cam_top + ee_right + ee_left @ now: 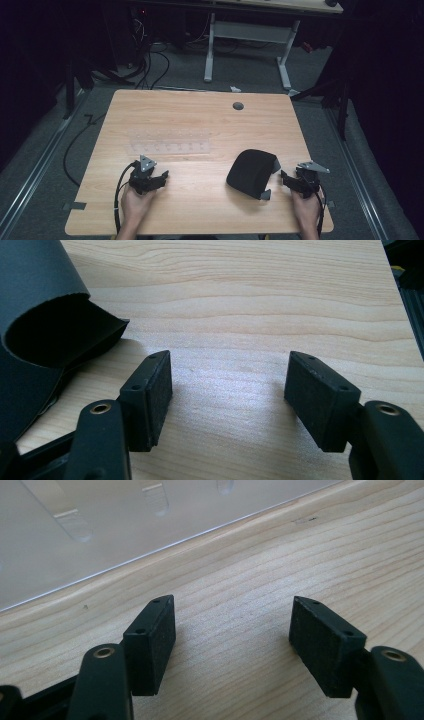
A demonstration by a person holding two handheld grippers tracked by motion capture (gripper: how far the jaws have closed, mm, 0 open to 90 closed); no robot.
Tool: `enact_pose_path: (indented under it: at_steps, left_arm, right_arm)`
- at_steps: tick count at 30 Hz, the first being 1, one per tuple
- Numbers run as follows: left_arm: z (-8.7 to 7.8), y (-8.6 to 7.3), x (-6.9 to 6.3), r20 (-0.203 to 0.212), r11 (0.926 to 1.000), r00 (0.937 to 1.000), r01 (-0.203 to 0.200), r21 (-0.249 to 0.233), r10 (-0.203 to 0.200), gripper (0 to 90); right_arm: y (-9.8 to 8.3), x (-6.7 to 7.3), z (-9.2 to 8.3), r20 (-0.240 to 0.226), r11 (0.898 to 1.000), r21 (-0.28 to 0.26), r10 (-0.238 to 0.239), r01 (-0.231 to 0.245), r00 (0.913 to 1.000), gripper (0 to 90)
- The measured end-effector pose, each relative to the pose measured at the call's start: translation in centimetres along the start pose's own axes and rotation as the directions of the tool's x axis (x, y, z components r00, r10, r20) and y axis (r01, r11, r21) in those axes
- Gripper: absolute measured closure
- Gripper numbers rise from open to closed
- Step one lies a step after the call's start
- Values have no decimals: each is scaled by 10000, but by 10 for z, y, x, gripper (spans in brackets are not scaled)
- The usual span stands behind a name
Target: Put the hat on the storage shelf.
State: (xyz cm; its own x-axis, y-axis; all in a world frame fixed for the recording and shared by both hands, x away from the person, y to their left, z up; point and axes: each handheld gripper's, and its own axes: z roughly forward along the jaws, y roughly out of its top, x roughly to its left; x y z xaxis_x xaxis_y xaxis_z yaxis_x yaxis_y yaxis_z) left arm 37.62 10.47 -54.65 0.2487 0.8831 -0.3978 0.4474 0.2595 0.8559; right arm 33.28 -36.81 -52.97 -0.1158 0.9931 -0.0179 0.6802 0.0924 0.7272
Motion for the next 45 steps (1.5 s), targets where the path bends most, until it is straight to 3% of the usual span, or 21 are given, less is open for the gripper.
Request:
enact_pose_path:
  at_steps: [23, 34, 42, 45]
  left_arm:
    - [0, 0, 0, -17, 10000, 10000, -20, 36, 20, 335]
    - [0, 0, 0, -20, 10000, 10000, 20, 42, -20, 323]
    - [0, 0, 0, -21, 10000, 10000, 18, 41, -18, 323]
    - [0, 0, -1, -21, 10000, 10000, 26, 50, -26, 323]
  right_arm:
    - [0, 0, 0, -249, 9999, -53, -137, 136, 9996, 392]
    - [3, 3, -1, -522, 10000, 5, 25, -25, 9986, 466]
    - [6, 6, -15, -1166, 9990, -441, -54, 2, 9932, 462]
    - [7, 7, -21, -1651, 9979, -630, 9, -114, 9863, 420]
